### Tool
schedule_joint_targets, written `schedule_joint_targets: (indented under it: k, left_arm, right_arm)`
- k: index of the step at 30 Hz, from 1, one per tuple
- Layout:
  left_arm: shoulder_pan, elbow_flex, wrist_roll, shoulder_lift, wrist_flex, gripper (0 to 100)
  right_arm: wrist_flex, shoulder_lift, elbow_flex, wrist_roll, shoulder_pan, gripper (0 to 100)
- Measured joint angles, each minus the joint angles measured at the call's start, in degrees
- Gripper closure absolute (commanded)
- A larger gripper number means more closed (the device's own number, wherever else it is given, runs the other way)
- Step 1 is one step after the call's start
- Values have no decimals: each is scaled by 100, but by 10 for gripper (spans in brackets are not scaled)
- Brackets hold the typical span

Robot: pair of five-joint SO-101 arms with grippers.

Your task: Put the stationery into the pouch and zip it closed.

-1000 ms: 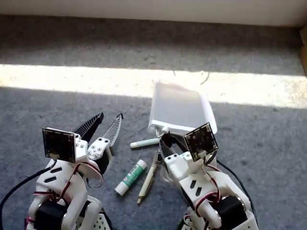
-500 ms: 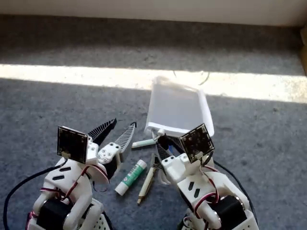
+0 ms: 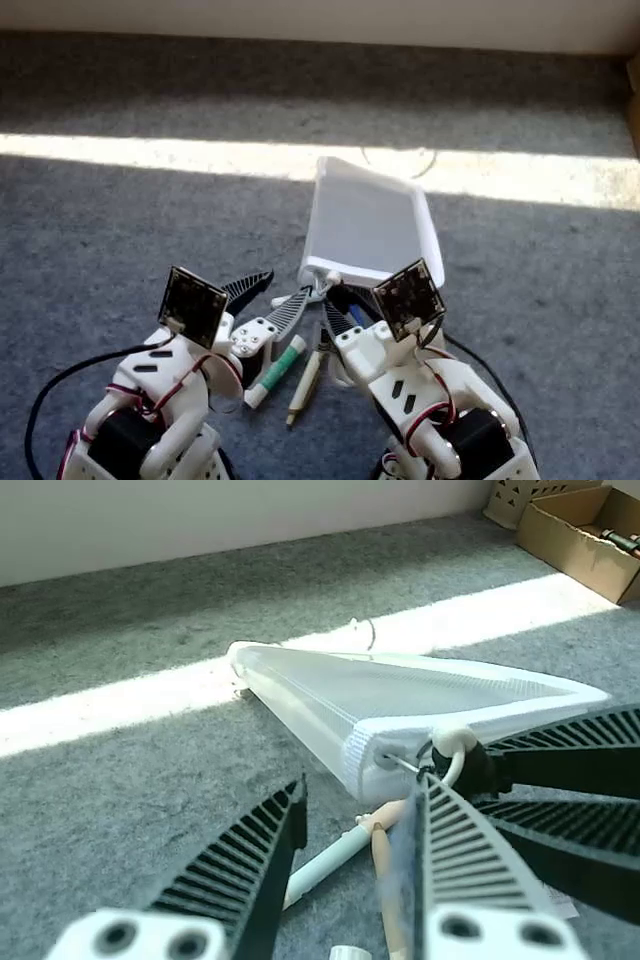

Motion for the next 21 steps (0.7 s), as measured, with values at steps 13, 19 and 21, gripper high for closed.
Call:
schedule_joint_targets:
  k: [13,19,21]
  left_arm:
    - [0,607,0,0,-615,825]
    - [0,809,0,0,-949,826]
    - [-9,862,0,0,-1046,826]
  right_arm:
    - [0,0,0,0,0,991]
    - [0,0,0,0,0,991]
    - [0,0,0,0,0,991]
